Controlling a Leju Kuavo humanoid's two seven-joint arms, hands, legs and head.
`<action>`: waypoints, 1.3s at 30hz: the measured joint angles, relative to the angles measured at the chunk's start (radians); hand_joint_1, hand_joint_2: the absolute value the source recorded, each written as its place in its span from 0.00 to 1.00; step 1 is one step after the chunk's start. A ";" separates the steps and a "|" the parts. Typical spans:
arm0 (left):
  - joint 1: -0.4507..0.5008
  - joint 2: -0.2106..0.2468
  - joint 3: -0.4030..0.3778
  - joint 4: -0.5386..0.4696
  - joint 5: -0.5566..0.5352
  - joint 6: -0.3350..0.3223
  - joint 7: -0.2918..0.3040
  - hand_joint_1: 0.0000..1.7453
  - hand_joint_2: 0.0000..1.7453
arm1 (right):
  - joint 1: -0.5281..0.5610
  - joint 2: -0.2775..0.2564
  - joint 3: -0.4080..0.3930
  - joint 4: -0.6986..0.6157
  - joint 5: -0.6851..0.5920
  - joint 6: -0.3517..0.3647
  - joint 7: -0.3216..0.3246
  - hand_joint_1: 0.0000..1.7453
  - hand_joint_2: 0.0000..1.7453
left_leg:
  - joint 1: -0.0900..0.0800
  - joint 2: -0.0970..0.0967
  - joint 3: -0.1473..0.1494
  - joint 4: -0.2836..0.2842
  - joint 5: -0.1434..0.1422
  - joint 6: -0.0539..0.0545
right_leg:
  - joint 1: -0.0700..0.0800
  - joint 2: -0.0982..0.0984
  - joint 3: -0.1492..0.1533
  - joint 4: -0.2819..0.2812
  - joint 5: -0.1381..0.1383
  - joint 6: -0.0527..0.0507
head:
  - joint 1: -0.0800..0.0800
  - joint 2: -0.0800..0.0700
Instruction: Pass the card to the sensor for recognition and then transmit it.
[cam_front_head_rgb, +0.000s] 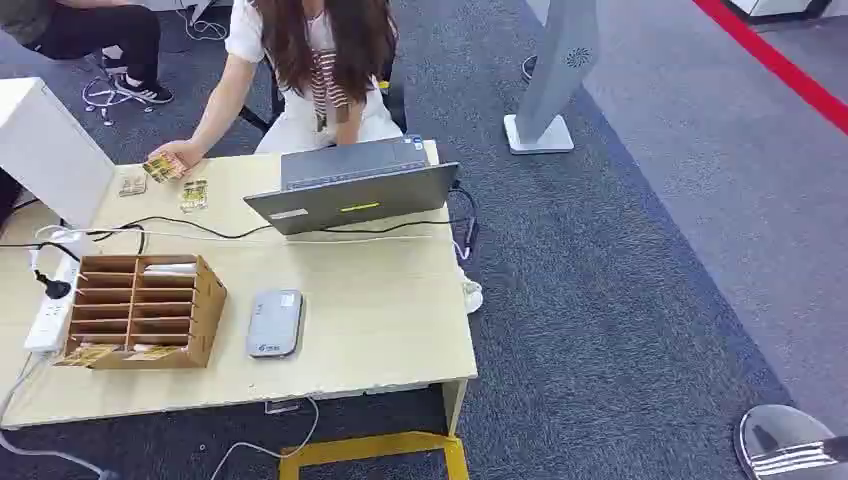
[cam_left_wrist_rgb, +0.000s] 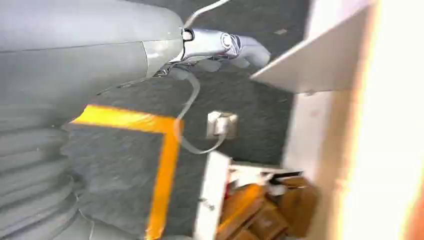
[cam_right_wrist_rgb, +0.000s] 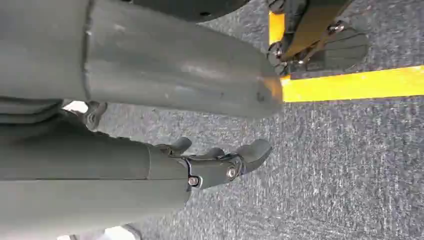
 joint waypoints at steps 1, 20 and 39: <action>0.009 -0.002 -0.014 -0.032 -0.002 0.012 -0.007 0.00 1.00 | -0.002 0.002 0.005 0.002 0.006 -0.003 0.007 0.00 0.00 | 0.000 0.000 0.000 0.000 0.000 0.000 | 0.000 0.000 0.000 0.000 0.000 0.000 | 0.000 0.000; 0.010 0.056 -0.312 -0.438 -0.281 0.341 -0.003 0.00 1.00 | -0.017 0.011 0.118 0.036 0.097 -0.037 0.080 0.00 0.00 | 0.000 0.000 0.001 0.000 0.000 0.000 | 0.000 0.000 0.000 0.000 0.000 0.000 | 0.000 0.000; -0.346 0.189 -0.509 -0.365 -0.786 0.456 0.230 0.00 1.00 | -0.039 0.016 0.219 0.053 0.192 -0.045 0.137 0.00 0.00 | 0.000 0.000 0.001 0.001 0.001 -0.001 | 0.000 0.001 0.000 0.000 0.001 0.000 | 0.000 0.000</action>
